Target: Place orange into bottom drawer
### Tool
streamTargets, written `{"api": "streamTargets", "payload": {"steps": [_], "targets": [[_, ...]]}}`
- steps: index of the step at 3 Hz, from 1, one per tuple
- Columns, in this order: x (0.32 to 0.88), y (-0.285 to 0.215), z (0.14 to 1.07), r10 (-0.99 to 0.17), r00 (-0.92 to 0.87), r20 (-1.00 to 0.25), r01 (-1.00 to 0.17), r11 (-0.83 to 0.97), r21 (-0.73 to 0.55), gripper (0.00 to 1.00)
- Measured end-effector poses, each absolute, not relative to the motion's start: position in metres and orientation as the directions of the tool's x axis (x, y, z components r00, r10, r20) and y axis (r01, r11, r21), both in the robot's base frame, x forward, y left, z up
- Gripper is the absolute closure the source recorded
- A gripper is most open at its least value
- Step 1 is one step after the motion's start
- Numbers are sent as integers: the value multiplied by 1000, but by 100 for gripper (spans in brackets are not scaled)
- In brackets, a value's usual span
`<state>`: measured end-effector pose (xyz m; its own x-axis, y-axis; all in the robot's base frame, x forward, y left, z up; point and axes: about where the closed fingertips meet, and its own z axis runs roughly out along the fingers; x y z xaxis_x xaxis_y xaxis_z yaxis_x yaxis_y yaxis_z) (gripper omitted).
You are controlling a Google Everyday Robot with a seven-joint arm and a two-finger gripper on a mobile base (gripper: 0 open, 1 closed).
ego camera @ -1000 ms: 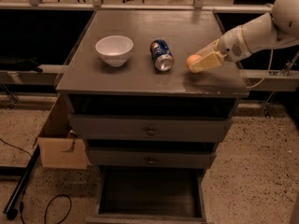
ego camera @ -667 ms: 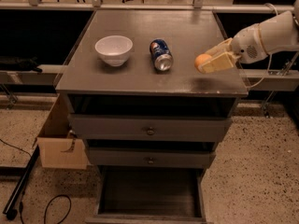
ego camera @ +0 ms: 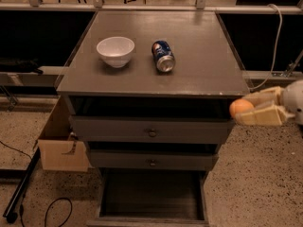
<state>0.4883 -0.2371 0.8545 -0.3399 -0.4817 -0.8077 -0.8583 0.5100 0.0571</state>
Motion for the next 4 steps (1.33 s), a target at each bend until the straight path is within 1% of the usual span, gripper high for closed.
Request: {"api": "streamTargets", "payload": {"steps": [1, 2, 3, 4], "targets": [[468, -254, 837, -465, -387, -796, -837, 540, 91, 100], [468, -253, 837, -465, -387, -796, -837, 540, 92, 100], [470, -245, 826, -421, -399, -814, -824, 555, 117, 100], [455, -227, 789, -315, -430, -846, -777, 607, 169, 100]]}}
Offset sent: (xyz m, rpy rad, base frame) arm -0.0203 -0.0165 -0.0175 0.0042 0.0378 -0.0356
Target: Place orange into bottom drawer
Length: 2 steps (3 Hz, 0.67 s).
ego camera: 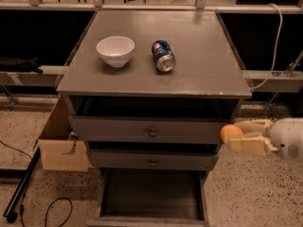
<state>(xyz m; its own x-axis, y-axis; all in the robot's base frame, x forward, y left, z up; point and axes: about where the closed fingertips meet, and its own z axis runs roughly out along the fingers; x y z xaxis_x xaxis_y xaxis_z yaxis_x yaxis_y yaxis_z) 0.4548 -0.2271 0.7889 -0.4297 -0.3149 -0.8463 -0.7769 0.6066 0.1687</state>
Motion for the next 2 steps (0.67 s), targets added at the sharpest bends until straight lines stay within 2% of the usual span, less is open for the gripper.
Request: {"api": "streamTargets", "payload": {"steps": [2], "targets": [[411, -197, 670, -244, -579, -778, -684, 664, 301, 100]]}}
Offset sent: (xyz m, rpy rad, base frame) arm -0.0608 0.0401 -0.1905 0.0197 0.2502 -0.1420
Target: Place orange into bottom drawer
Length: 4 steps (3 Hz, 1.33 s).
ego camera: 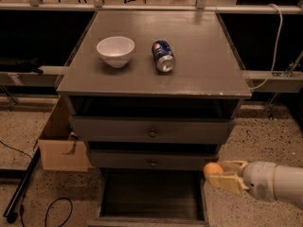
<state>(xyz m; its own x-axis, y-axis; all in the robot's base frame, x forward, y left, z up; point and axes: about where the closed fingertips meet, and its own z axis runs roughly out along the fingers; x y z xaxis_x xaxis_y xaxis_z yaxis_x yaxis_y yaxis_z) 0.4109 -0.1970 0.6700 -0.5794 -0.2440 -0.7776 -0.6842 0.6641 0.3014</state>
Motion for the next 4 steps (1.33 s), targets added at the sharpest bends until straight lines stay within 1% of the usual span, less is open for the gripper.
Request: {"api": "streamTargets", "payload": {"steps": [1, 3, 4], "targets": [[425, -190, 629, -249, -620, -744, -653, 689, 313, 100], [432, -188, 612, -252, -639, -727, -641, 697, 322, 100], [439, -187, 556, -257, -713, -652, -591, 721, 362, 100]]}}
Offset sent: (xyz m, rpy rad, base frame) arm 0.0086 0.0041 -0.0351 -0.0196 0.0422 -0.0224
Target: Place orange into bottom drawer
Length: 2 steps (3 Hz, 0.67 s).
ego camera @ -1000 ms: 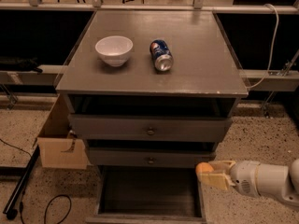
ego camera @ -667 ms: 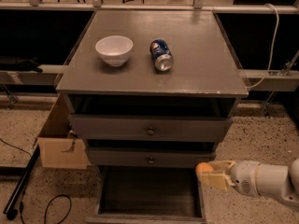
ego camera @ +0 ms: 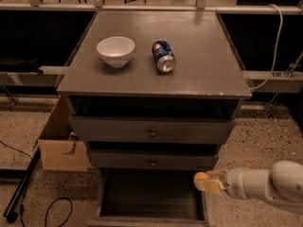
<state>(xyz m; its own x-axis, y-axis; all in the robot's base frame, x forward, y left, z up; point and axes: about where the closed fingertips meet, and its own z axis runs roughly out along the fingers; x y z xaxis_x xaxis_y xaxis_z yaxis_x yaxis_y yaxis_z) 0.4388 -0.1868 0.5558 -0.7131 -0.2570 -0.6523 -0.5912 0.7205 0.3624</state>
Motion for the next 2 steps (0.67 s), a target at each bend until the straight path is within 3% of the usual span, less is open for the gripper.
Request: {"api": "streamTargets", "payload": {"steps": [2], "targets": [[480, -174, 453, -267, -807, -527, -520, 745, 418, 100]]}}
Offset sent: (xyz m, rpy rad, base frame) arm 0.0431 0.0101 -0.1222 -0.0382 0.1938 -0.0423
